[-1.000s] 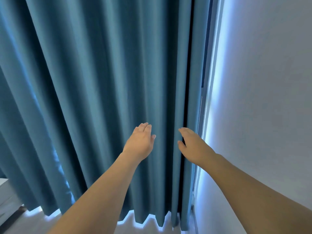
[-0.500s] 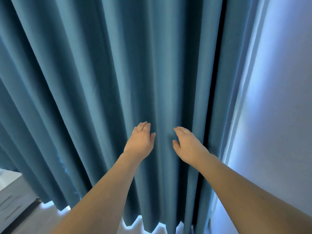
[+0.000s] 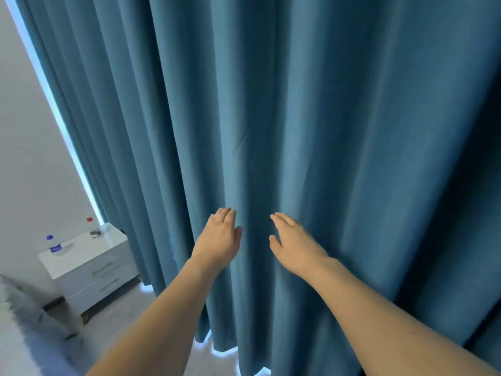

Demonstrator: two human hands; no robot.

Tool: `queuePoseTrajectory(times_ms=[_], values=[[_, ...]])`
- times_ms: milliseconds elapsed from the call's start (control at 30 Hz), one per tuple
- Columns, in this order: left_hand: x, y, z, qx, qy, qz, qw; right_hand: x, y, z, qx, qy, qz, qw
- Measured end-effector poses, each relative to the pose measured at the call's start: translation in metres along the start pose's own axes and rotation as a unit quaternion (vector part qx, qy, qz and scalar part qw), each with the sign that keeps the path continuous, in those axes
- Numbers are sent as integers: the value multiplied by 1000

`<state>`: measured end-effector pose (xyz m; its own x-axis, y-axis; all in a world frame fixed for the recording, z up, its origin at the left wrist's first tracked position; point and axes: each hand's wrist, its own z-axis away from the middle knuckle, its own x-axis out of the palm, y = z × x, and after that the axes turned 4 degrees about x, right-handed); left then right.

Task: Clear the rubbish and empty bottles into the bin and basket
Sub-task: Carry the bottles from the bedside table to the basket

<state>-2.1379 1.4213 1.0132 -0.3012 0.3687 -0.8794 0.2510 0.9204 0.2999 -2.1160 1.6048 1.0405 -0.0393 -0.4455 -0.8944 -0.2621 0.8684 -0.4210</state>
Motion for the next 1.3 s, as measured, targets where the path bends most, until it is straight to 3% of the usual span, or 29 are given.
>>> queuePoseTrajectory(times_ms=[233,567,933,1300], values=[[-30,-95,5,-150,45,-57,986,41,-51,-88,-122,-51,-24,991],[-69,-223,11,-258,112,-112,953,139,-163,-196,-257,-144,-49,954],[-110,-427,-36,-312,95,-149,933,236,-320,-338,-295,-177,-83,935],[-93,-601,-146,-340,93,-122,928,325,-400,-504,-287,-194,-99,933]])
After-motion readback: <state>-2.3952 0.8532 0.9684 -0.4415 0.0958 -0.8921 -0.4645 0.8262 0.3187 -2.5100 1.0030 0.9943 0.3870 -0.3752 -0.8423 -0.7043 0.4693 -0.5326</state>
